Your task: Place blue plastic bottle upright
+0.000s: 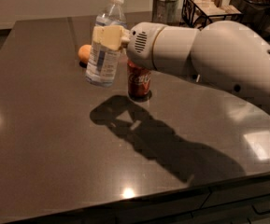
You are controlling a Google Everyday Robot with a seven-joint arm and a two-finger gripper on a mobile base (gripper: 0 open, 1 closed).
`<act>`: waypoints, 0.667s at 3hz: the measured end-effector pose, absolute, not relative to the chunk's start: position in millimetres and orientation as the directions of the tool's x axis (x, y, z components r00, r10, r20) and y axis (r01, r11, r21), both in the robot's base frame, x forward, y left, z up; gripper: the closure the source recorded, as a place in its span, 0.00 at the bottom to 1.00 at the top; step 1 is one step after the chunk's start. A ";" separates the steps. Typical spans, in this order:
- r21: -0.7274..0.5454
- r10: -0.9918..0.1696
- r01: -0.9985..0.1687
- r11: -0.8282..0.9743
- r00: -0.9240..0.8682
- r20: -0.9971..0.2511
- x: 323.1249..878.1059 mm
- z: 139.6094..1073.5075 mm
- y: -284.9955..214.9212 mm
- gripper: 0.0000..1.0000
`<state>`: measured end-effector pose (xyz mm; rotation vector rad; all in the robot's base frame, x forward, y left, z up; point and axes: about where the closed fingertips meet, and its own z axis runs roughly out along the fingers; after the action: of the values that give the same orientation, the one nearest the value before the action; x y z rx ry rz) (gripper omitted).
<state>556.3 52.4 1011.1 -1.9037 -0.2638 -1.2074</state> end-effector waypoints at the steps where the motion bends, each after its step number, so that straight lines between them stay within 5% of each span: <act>1: -0.472 -0.206 0.644 -0.602 0.445 0.871 548.5 1009.0 47.6 1.00; 2: -0.406 -0.177 0.707 -0.579 0.377 0.909 539.2 1007.8 45.8 1.00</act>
Offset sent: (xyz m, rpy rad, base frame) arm -0.0283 -0.0136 -0.0069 -0.0466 -0.2862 0.1381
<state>539.2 45.8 1007.8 -1.7947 -0.4639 -1.3198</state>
